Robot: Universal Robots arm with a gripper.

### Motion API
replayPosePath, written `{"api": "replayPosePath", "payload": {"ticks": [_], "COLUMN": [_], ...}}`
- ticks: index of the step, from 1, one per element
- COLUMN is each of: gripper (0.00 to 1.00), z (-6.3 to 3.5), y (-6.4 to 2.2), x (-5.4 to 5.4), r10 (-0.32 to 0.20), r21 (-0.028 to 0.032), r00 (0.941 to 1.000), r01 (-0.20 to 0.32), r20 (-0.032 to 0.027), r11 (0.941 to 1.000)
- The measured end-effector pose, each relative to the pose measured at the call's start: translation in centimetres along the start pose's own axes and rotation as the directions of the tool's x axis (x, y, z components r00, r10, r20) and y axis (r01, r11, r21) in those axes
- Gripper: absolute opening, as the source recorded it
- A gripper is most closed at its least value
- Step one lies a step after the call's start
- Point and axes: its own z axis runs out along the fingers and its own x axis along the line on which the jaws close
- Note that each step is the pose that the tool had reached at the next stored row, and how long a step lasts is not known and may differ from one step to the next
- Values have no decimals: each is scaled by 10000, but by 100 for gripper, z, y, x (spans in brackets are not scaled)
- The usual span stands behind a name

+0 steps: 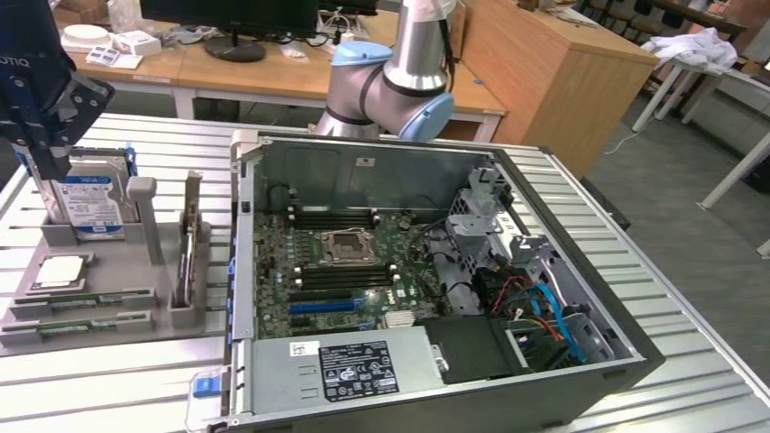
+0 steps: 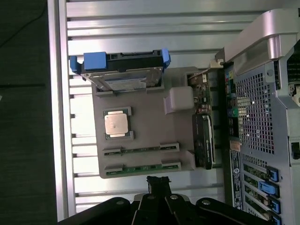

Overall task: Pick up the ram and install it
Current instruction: 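Pick up the ram and move it above insertion slot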

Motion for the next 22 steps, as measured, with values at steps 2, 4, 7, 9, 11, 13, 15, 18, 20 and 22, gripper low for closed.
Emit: {"api": "replayPosePath", "payload": {"ticks": [2, 4, 7, 9, 11, 13, 15, 18, 20, 22], "gripper": [11, 11, 11, 11, 11, 11, 11, 11, 11, 11], "z": [0, 0, 0, 0, 0, 0, 0, 0, 0, 0], "y": [0, 0, 0, 0, 0, 0, 0, 0, 0, 0], "x": [0, 0, 0, 0, 0, 0, 0, 0, 0, 0], "r10": [0, 0, 0, 0, -10, -93, -274, -655, -937, -1252], "r21": [0, 0, 0, 0, 0, -2, -6, -16, -24, -33], "r00": [10000, 10000, 10000, 10000, 10000, 10000, 9996, 9978, 9956, 9921], "r01": [0, 0, 0, 0, 10, 93, 274, 655, 937, 1252], "r20": [0, 0, 0, 0, 0, -4, -13, -29, -41, -55], "r11": [10000, 10000, 10000, 10000, 10000, 10000, 9996, 9979, 9956, 9921]}}
